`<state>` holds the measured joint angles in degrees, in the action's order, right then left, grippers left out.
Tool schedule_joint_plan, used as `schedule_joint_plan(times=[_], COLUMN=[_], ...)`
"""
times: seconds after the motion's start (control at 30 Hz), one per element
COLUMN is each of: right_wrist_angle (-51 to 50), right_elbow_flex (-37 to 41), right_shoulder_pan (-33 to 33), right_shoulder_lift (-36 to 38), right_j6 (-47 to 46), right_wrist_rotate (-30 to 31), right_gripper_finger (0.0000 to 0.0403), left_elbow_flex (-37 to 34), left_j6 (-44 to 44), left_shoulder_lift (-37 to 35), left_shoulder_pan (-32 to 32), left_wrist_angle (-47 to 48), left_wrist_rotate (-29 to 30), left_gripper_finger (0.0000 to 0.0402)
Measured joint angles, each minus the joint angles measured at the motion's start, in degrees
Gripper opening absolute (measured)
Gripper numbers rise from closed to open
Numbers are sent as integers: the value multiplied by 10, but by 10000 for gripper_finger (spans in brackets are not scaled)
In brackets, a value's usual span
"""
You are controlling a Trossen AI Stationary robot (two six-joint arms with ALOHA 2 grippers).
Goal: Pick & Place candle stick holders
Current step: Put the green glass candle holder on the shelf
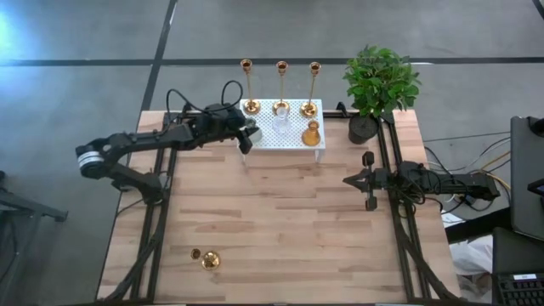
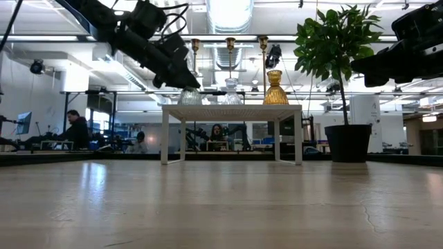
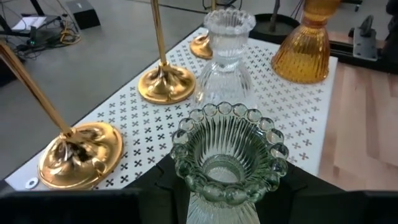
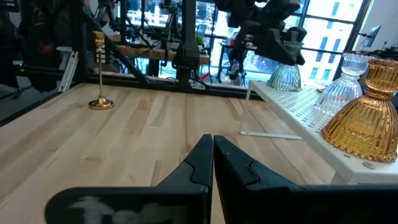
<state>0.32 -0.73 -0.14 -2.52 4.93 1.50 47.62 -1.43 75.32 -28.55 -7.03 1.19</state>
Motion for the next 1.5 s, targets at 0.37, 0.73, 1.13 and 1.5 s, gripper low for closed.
schedule_joint_plan(times=[0.37,0.73,1.13,1.5], right_wrist_angle=[0,0,0,0], right_elbow_flex=[0,0,0,0], right_shoulder_pan=[0,0,0,0], right_shoulder_lift=[0,0,0,0], right_j6=[0,0,0,0], right_wrist_rotate=[0,0,0,0], right_gripper_finger=[9,9,9,9], left_elbow_flex=[0,1,0,0], left_j6=[3,0,14,14], left_shoulder_lift=[14,16,15,15], left_shoulder_pan=[-2,-2,-2,-2], left_wrist_angle=[-6,-1,2,6], left_wrist_rotate=[-2,-2,-20,-22], left_gripper_finger=[132,155,162,175])
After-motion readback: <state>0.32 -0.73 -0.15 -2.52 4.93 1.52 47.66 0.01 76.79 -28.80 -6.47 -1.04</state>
